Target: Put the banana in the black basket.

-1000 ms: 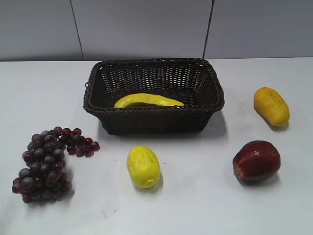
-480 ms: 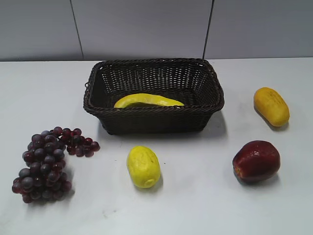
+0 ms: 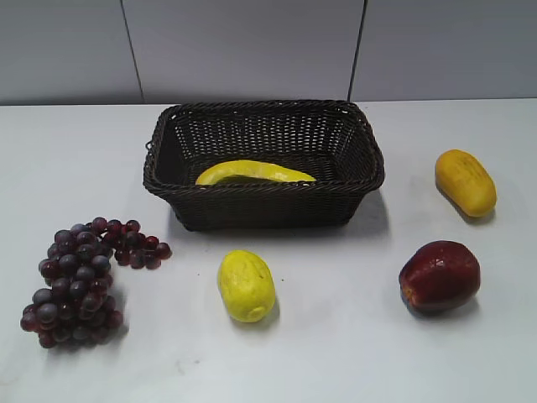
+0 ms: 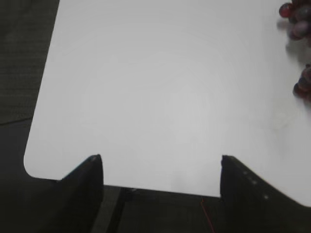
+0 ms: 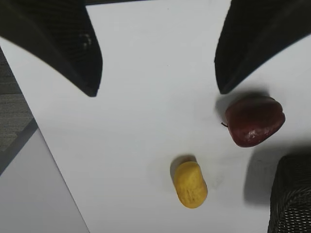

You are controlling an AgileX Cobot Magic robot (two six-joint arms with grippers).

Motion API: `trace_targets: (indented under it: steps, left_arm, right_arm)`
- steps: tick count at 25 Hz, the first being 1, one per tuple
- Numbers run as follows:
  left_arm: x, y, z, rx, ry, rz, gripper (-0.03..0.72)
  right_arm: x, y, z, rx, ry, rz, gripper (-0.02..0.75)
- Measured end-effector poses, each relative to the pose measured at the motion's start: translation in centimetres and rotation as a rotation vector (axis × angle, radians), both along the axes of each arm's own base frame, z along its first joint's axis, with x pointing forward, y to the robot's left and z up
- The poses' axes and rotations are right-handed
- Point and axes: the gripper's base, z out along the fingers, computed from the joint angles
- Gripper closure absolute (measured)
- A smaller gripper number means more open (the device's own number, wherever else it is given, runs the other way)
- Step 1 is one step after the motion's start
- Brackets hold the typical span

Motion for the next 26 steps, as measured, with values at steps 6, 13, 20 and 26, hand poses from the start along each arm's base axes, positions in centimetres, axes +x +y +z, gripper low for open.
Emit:
trace_targets:
  steps: [6,13,20,26]
  left_arm:
    - [-2.2,-0.4,0.3,0.022,-0.197,0.011,0.132]
    - [-3.3,-0.6,-0.1,0.016,-0.342,0.032,0.132]
    - [-3.3,-0.6,-0.1,0.004,-0.346,-0.003,0.132]
    - [-3.4,-0.5,-0.1,-0.016,-0.345,-0.116,0.132]
  right_arm:
    - [0.0,0.0,0.0,0.000,0.000,0.000,0.186]
    - [0.0,0.0,0.0,0.000,0.000,0.000,0.186]
    - [0.0,0.0,0.0,0.000,0.000,0.000,0.186]
    - [0.0,0.0,0.0,0.000,0.000,0.000,0.186]
